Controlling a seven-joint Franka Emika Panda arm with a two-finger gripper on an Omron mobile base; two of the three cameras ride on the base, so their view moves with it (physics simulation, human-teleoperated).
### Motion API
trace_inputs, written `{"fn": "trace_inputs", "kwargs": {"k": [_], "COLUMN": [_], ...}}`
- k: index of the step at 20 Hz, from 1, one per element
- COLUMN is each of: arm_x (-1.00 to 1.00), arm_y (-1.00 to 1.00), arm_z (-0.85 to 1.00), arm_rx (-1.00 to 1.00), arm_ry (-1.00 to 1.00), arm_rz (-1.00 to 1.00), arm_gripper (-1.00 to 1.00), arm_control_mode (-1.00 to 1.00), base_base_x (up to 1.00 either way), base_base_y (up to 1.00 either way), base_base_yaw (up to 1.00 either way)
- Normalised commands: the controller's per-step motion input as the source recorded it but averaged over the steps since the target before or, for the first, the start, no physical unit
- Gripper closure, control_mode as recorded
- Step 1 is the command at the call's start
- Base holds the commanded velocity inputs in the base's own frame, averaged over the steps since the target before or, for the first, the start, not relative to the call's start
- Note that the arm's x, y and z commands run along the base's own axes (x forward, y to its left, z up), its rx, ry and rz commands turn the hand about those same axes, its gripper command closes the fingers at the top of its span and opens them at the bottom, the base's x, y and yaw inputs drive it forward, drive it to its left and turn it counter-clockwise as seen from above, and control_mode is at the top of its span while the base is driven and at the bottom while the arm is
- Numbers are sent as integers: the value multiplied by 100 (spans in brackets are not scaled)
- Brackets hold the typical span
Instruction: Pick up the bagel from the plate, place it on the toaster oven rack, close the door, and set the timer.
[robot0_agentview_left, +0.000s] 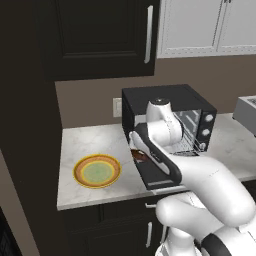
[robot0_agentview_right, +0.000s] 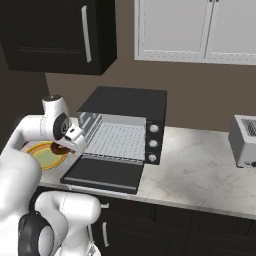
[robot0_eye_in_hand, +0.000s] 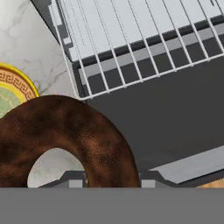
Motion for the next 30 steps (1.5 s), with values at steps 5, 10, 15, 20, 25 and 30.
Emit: {"fn": "trace_inputs", "kwargs": {"k": [5,10,15,20,25,30], "arm_x": [0,12,41,52,43,26], "arm_y": [-85,-66,-38,-20,-16,-8], "arm_z": [23,7,0,-2,-9,-18], "arm_rx": [0,0,1,4,3,1], "arm_ry": [0,0,0,0,0,0], "arm_rz": [0,0,0,0,0,0], "arm_gripper": [100,100,100,100,100,100], "arm_control_mode": [-100,-100,-100,-100,-100,-100], "base_base_x": [0,0,0,0,0,0], "base_base_y": [0,0,0,0,0,0], "base_base_yaw": [0,0,0,0,0,0]}}
